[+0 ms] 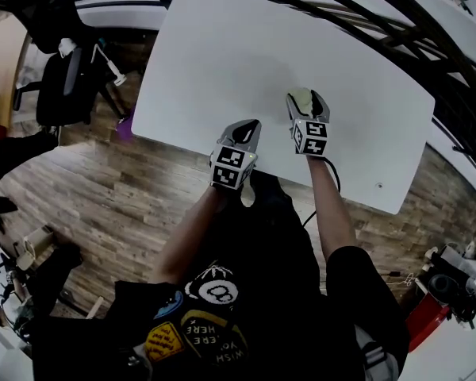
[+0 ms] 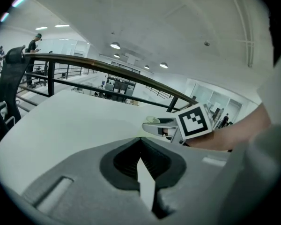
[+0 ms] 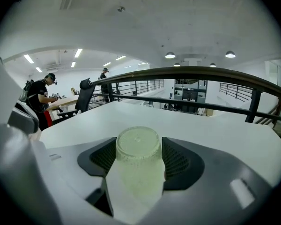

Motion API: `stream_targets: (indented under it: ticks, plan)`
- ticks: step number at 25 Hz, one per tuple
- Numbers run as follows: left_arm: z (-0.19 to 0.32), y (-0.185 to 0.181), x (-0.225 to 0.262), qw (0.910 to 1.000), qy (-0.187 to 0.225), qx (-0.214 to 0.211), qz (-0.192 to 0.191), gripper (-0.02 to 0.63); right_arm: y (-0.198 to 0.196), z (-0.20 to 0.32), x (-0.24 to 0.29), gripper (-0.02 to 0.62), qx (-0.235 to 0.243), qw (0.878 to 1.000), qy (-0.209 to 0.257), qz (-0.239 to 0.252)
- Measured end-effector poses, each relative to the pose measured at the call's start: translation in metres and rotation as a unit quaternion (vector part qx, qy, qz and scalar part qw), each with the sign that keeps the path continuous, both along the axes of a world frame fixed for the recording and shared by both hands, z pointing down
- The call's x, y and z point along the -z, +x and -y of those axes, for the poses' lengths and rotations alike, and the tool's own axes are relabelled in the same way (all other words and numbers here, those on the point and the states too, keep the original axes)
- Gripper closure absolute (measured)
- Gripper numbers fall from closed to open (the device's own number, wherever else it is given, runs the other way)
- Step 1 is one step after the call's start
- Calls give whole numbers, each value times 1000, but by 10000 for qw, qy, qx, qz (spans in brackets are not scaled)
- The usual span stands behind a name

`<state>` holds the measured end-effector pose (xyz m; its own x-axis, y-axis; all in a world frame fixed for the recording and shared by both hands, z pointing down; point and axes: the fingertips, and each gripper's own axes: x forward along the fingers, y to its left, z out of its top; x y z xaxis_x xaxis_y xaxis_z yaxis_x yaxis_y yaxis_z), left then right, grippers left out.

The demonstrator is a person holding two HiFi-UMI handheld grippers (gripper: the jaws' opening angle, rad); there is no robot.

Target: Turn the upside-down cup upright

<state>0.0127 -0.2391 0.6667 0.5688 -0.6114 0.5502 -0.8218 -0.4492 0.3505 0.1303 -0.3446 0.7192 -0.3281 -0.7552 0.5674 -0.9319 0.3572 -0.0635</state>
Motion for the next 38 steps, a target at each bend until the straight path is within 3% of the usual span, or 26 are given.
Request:
stream_targets:
  ticks: [6, 8, 9, 12, 18, 22, 24, 26, 32, 38]
  plan:
    - [15, 13, 16, 9921, -397, 8, -1188, 600, -8, -24, 95, 293, 546, 9909, 572, 1092]
    - [18, 24, 30, 9766, -639, -1, -2055, 580, -9, -38, 130, 293, 756, 9845, 733, 1406]
    - [19, 30, 39, 9661, -727, -17, -2476, 494, -10, -44, 145, 293, 863, 9812, 795, 1533]
    - [20, 48, 63, 9417, -784, -285, -3260, 382, -9, -56, 176, 293, 1097, 9711, 940, 1901]
    - [15, 74, 84, 8960, -1119, -597, -4256, 344, 4, -64, 205, 295, 1204, 9506, 978, 2688]
    - [9, 83, 91, 8712, -1193, -744, -4704, 345, 9, -71, 218, 295, 1347, 9457, 1106, 2743]
    - [9, 86, 103, 8598, -1129, -753, -4923, 389, 12, -74, 218, 295, 1481, 9458, 1148, 2652]
    - [7, 90, 113, 8589, -1020, -793, -4956, 476, 16, -77, 218, 295, 1591, 9478, 1155, 2510]
    - [0, 100, 115, 8877, -701, -1292, -4364, 501, 29, -87, 208, 293, 1806, 9475, 960, 2458]
    - [-1, 102, 121, 9002, -561, -1824, -3915, 547, 33, -88, 191, 276, 2253, 9459, 766, 2204]
